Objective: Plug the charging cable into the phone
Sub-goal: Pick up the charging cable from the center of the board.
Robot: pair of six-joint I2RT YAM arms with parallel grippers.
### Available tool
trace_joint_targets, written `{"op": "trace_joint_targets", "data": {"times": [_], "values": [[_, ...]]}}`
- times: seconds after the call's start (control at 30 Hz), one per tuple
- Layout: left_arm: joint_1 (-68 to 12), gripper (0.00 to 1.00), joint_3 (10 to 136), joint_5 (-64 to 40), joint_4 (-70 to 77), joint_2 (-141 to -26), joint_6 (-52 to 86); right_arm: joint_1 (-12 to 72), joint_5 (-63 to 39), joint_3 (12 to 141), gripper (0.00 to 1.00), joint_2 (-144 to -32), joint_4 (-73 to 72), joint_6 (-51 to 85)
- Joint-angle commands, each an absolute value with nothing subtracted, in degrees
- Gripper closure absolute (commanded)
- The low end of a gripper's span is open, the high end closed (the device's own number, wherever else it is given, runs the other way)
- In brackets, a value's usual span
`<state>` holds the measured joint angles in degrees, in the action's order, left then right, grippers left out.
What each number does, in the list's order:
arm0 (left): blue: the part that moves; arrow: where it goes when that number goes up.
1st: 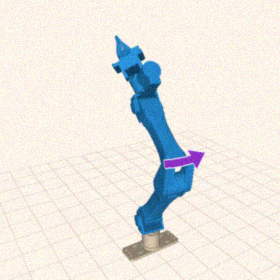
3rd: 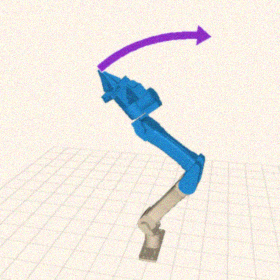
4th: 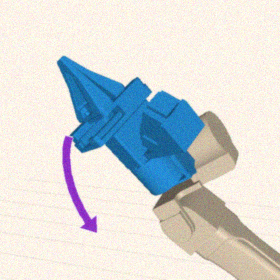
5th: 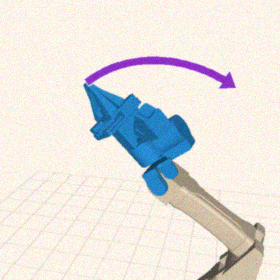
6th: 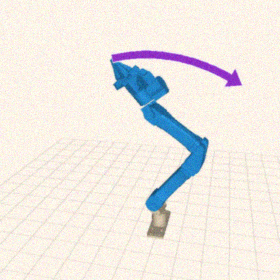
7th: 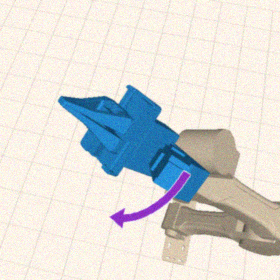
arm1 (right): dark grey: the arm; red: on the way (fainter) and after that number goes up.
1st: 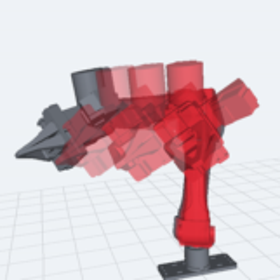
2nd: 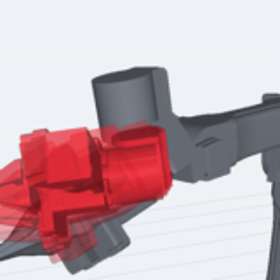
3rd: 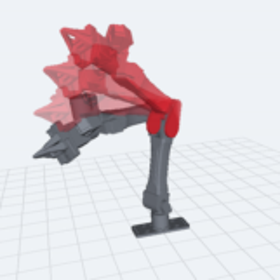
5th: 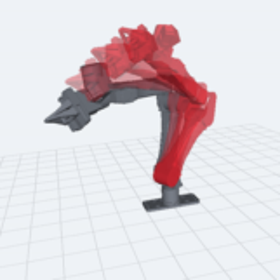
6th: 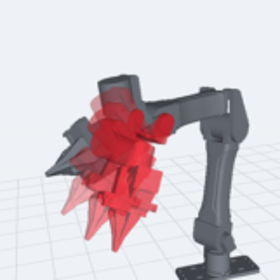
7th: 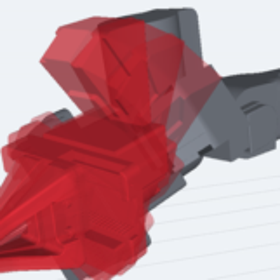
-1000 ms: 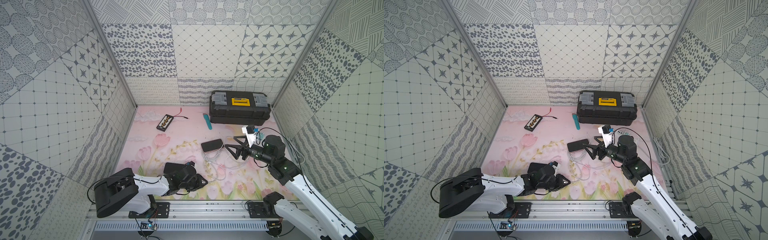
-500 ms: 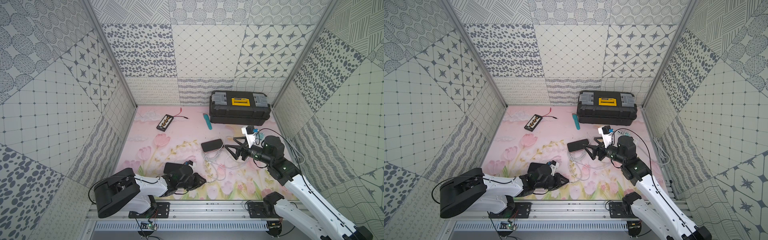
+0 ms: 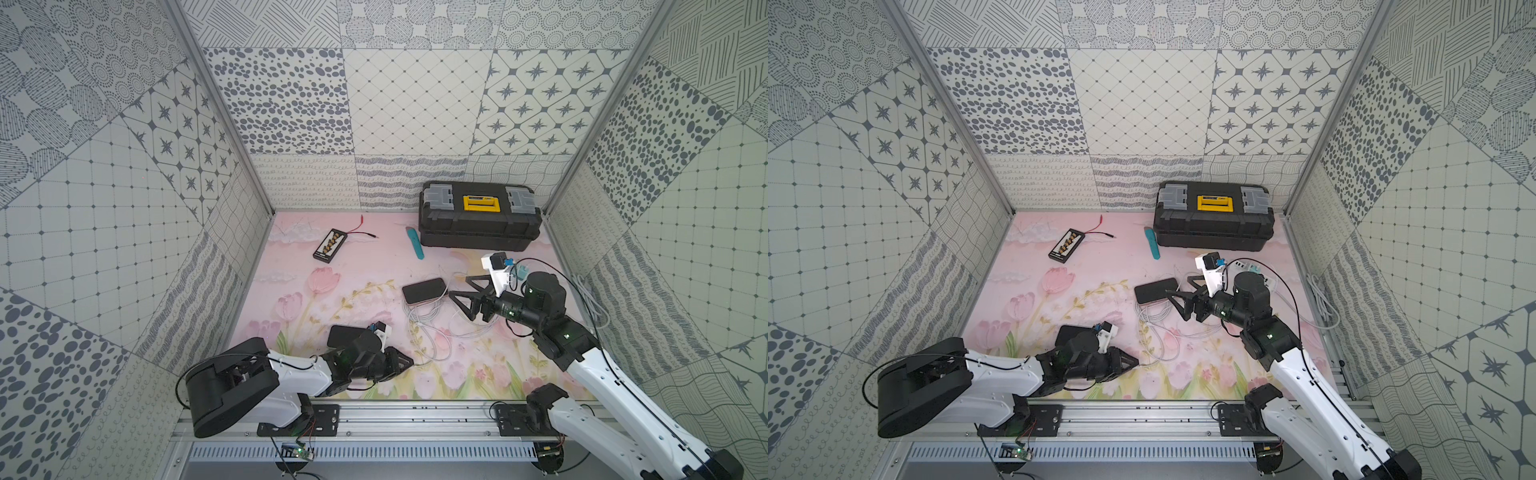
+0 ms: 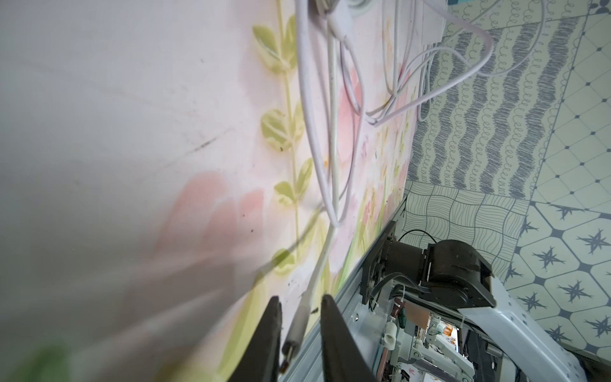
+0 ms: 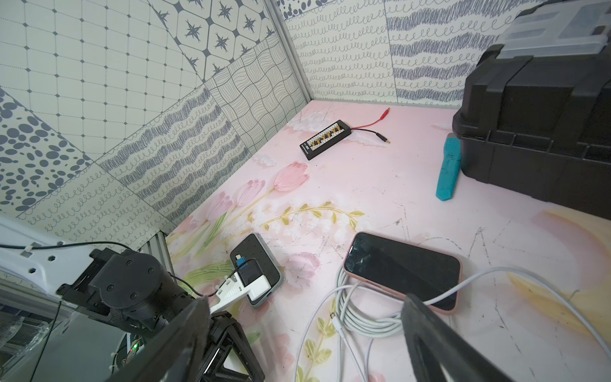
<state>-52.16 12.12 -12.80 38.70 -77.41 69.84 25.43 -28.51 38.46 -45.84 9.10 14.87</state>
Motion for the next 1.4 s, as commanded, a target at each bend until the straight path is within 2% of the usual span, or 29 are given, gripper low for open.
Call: {"op": "trace_joint_targets", "data": {"times": [0.0,0.17,0.37,0.67,0.8,0.9,1.03,1.1,1.23,1.37], "values": [[-52.10,0.80,11.28,-14.40,42.14,-77.08,69.09,25.83,-29.13,37.80,0.07,-45.97,6.50,15.55],[-52.08,0.76,10.12,-15.31,44.92,-77.09,69.82,25.83,-29.10,37.64,0.07,-45.88,6.50,15.55],[-52.08,0.78,9.83,-16.20,46.46,-78.29,70.03,25.93,-29.14,37.79,0.07,-46.00,6.55,15.47],[-52.03,0.90,10.05,-16.85,47.37,-78.46,70.13,25.88,-29.27,37.91,0.07,-46.39,6.50,15.38],[-51.23,0.98,10.33,-18.45,43.62,-73.74,69.21,25.90,-31.27,38.63,0.07,-46.92,6.51,15.72],[-48.67,1.00,11.74,-22.35,33.05,-64.13,65.54,25.99,-35.95,40.39,0.09,-49.20,6.59,16.31],[-43.76,1.00,20.03,-26.15,4.00,-46.15,55.52,28.23,-44.00,45.58,0.14,-55.42,7.68,16.58],[-39.23,1.00,24.98,-30.77,-7.21,-40.65,51.71,30.15,-47.68,49.45,0.14,-59.06,9.37,15.47],[-31.93,1.00,34.52,-38.01,-21.71,-39.82,44.83,33.57,-52.57,57.43,0.15,-65.88,15.05,12.44],[-29.47,1.00,41.09,-39.35,-30.91,-42.68,39.91,34.85,-55.48,62.24,0.17,-70.48,17.12,10.97]]}}
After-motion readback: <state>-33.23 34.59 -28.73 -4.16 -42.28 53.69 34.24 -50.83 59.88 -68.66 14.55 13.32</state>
